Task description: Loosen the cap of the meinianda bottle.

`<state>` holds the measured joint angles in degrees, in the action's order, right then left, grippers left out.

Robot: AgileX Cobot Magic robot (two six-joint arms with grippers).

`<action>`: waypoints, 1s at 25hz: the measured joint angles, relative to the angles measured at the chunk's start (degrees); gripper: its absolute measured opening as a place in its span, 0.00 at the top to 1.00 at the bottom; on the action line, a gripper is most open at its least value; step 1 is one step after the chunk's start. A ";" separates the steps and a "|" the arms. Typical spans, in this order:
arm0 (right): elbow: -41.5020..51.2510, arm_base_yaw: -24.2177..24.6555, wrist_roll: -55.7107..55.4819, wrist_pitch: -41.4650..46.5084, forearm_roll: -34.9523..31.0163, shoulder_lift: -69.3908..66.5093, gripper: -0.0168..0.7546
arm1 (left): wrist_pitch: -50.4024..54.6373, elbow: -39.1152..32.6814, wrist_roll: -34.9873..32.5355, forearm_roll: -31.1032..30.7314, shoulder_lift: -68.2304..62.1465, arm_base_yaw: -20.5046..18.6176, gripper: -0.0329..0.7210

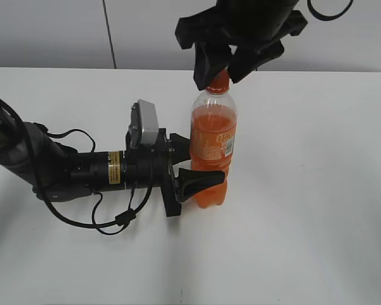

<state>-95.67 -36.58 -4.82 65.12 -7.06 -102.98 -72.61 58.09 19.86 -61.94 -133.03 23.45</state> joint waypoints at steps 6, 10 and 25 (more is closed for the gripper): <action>0.00 0.00 0.10 0.00 0.08 -0.27 0.48 | 0.00 0.00 0.00 0.00 0.00 0.00 0.41; -0.02 0.00 1.27 0.13 0.61 -0.27 0.63 | 0.00 0.00 0.00 0.00 0.00 0.00 0.41; -0.35 0.00 38.40 2.97 -0.81 -0.27 0.63 | 0.00 0.00 -0.68 -0.62 0.00 0.10 0.42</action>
<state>-96.02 -36.58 33.57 68.08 -7.87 -103.25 -72.60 58.09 19.18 -62.56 -133.03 23.56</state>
